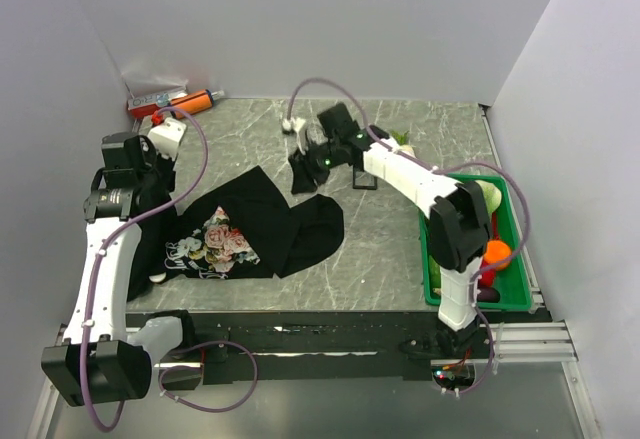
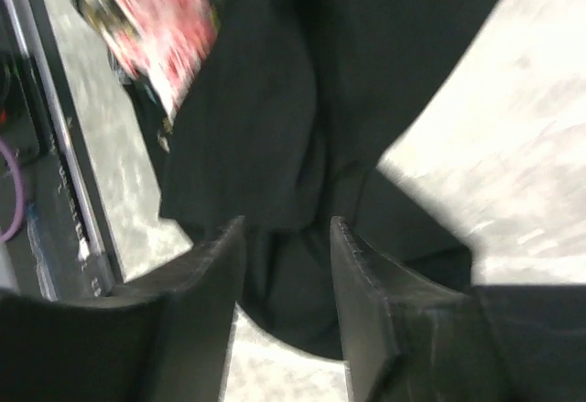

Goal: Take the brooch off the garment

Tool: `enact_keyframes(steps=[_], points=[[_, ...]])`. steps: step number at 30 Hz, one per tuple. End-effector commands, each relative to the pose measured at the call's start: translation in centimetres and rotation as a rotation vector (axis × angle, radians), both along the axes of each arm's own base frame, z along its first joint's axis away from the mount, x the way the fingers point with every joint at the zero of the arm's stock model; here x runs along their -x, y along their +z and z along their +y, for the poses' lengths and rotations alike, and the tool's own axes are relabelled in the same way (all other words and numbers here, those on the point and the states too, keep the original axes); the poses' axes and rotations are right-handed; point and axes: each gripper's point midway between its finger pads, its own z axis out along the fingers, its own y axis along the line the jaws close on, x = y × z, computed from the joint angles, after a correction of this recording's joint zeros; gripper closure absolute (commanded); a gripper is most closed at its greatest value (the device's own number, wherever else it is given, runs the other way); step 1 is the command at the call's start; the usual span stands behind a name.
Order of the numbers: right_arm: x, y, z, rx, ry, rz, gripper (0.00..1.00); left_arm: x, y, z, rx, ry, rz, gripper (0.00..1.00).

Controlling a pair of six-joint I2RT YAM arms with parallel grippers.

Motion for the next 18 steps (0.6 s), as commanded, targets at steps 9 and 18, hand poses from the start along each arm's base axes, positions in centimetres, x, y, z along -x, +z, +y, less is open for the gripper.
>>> enact_keyframes(steps=[9,18], points=[[1.1,-6.8,0.8,-0.023,0.053,0.329,0.41,0.7,0.8,-1.2,0.045,-0.049,-0.016,0.99],[2.1,-8.5,1.7,0.005,0.118,0.365,0.42,1.1,0.4,-1.2,0.049,-0.045,-0.006,0.99]])
